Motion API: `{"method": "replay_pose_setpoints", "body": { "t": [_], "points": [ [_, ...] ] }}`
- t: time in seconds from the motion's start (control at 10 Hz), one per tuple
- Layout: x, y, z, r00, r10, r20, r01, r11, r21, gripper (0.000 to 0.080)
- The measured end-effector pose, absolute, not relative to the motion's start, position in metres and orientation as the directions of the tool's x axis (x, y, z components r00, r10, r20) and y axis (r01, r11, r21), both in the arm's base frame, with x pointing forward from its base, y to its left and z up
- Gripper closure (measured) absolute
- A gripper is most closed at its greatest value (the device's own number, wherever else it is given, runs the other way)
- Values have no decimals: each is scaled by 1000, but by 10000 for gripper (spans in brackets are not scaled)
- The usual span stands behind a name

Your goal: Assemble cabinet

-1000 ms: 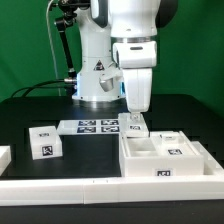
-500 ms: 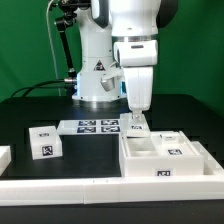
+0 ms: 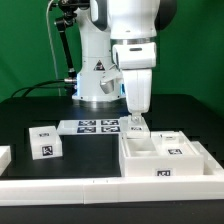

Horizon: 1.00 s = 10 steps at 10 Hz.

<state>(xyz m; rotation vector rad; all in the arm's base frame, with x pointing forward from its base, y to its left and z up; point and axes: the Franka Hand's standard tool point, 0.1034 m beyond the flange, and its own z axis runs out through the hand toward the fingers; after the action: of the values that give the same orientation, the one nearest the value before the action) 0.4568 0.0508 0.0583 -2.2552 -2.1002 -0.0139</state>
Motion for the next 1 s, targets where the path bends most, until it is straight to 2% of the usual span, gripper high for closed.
{"method": "replay_pose_setpoints", "body": {
  "t": [1.0],
  "points": [
    [471,51,59,76,995,57,997,-75,-22,731]
  ]
}}
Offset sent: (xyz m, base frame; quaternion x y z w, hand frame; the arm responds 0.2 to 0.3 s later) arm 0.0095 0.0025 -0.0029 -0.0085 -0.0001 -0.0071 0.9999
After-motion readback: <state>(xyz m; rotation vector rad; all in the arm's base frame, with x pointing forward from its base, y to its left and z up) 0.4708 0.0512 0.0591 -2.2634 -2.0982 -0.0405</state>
